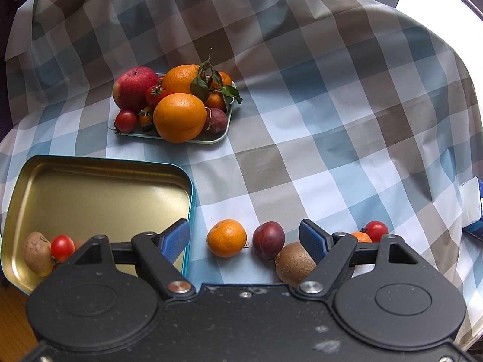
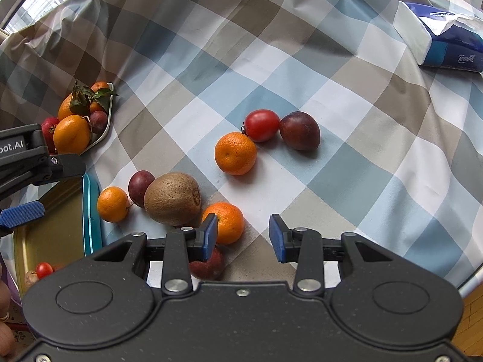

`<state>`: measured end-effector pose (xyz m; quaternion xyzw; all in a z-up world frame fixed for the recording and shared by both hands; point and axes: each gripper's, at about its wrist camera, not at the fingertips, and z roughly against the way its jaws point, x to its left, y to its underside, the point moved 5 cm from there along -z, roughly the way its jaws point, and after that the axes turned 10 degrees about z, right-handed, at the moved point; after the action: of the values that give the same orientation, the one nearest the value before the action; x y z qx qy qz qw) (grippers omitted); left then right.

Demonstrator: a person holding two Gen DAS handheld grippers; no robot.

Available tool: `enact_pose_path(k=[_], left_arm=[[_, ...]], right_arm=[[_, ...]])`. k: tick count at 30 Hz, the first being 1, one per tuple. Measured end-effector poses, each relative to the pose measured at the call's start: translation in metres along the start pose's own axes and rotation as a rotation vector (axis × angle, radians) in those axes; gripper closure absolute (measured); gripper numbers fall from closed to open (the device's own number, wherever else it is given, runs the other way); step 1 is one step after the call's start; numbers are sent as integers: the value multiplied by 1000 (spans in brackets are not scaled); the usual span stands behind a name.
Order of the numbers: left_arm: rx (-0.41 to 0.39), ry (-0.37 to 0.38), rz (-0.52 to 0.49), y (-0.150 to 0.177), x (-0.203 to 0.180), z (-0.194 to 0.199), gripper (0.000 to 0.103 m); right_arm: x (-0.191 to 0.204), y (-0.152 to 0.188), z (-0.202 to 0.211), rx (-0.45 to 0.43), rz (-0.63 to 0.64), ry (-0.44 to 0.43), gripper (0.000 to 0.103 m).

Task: Organize fruits

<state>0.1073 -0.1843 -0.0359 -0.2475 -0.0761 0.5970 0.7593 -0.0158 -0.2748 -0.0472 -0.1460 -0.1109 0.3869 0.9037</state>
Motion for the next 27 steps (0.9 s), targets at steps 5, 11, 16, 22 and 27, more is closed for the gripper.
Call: enact_pose_path(k=[5, 11, 16, 22, 27], left_arm=[[38, 30, -11, 10, 4, -21, 21], [28, 54, -6, 8, 6, -25, 21], [25, 50, 26, 4, 16, -25, 20], [30, 53, 64, -1, 29, -26, 20], [34, 59, 107, -5, 41, -28, 20]], right_arm=[[6, 1, -4, -6, 22, 15, 55], [11, 2, -11, -12, 14, 2, 55], [16, 1, -20, -1, 13, 8, 55], [27, 0, -29, 5, 42, 27, 52], [32, 0, -34, 6, 68, 70, 52]])
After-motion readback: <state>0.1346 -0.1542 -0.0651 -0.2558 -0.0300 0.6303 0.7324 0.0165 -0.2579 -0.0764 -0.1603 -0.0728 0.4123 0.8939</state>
